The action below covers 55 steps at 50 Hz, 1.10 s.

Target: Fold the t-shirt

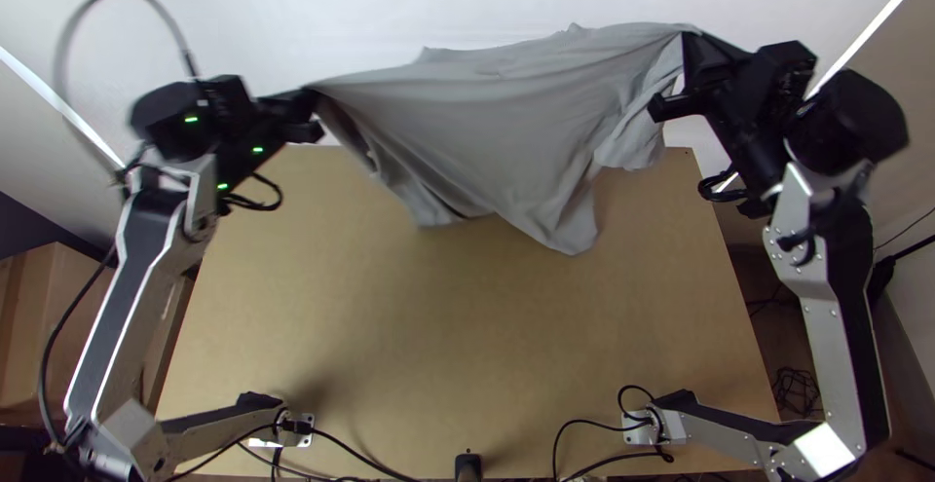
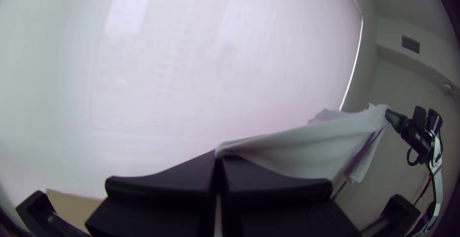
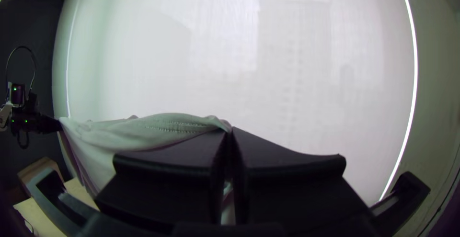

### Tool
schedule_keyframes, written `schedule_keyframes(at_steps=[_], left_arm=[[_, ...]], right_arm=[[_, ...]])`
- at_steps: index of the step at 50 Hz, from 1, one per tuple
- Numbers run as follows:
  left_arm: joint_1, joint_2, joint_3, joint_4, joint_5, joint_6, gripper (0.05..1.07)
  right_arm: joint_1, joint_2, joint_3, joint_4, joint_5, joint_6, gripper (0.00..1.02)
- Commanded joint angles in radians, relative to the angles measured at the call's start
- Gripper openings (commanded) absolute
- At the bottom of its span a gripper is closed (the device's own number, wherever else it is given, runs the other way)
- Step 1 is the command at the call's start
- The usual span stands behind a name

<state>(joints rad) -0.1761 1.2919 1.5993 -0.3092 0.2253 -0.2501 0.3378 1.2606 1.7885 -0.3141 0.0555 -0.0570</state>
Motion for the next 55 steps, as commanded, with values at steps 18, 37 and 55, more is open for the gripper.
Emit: schedule_keyframes(at_steps=[18, 37, 55], left_arm=[[0.205, -0.424, 0.045, 0.019, -0.058, 0.006, 0.07], [0.156, -0.447, -0.042, -0.056, -0.040, -0.025, 0.07], [-0.151, -0.177, -0.206, 0.022, -0.069, 0.043, 0.07]], right_arm=[[0.164, -0.236, 0.038, 0.164, 0.029, 0.106, 0.02], [0.194, -0.475, -0.344, -0.013, 0.081, 0.200, 0.02], [0.010, -0.803, -0.956, -0.052, 0.081, 0.209, 0.02]])
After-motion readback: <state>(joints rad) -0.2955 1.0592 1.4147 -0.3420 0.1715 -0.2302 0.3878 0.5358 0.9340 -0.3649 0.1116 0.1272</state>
